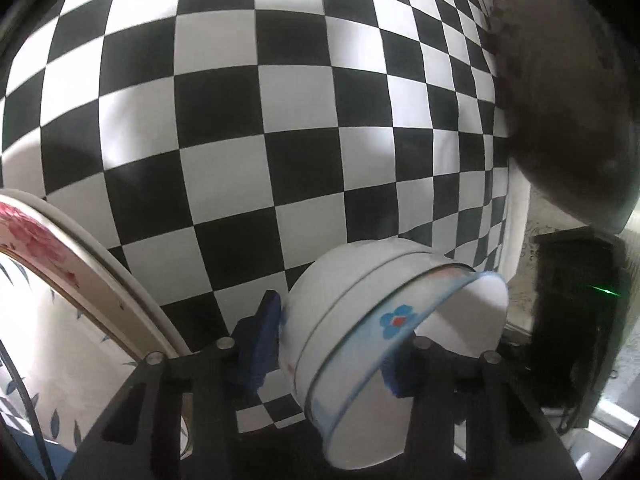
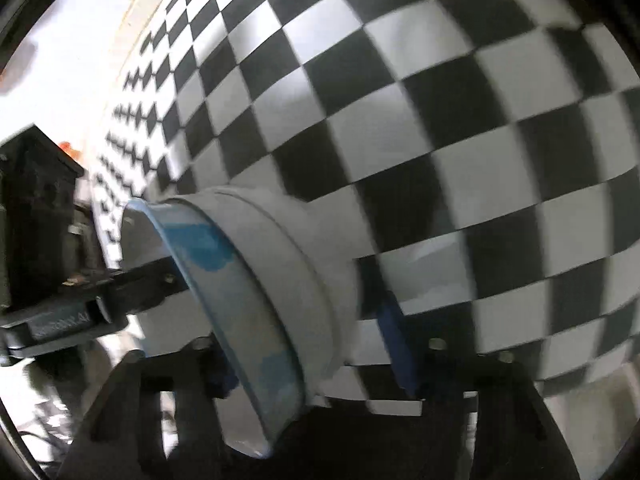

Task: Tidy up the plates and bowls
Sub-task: 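Lift the bowl stack with both tools and carry it over the plate stack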

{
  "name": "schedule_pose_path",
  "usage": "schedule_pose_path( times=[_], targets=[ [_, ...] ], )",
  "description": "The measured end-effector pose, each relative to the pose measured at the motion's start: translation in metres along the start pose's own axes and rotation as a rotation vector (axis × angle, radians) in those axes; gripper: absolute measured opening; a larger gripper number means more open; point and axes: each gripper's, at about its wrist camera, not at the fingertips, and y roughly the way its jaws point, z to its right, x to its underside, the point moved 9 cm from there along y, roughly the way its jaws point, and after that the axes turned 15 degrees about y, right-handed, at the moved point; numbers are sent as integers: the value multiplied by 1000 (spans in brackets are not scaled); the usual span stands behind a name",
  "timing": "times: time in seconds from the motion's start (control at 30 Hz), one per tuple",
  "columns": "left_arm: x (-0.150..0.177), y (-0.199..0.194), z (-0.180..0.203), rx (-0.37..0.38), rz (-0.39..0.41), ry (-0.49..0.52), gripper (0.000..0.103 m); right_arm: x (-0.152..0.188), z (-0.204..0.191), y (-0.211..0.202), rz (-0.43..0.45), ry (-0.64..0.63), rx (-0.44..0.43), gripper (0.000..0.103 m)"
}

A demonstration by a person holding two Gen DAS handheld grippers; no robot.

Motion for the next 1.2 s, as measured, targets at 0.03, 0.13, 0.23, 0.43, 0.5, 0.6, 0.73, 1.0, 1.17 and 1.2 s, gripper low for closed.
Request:
schedule_pose_path(
  times=[0.03, 0.13, 0.23, 0.43, 0.5, 0.6, 0.73, 1.0, 1.17, 1.2],
  targets=[
    [0, 0, 0, 5, 5, -5, 41, -1, -2, 3, -3, 15, -25, 57],
    [2, -2, 2, -7, 24, -1, 39, -3, 0, 6, -16, 32, -59, 56],
    [3, -2, 3, -17, 22, -2, 39, -3, 0, 7, -21, 30, -74, 54],
    [5, -4, 1, -34, 23, -1, 39, -3, -5, 3, -14, 7, -50, 52],
    [5, -5, 0, -36, 30, 0, 39, -3, -6, -2, -7, 3, -62, 49],
    [7, -7, -1, -40, 36, -1, 39, -3, -15, -4, 6, -20, -56, 49],
    [9, -12, -2, -40, 49, -7, 39, -3, -25, -4, 16, -36, -44, 48],
    [15, -45, -3, -49, 86, -1, 39, 3, -41, -24, 27, -83, -44, 47],
    [24, -73, -6, -57, 111, -9, 39, 12, -64, -37, 31, -126, -45, 47],
    [27, -78, -8, -59, 118, -16, 39, 14, -71, -38, 30, -139, -43, 47]
  ],
)
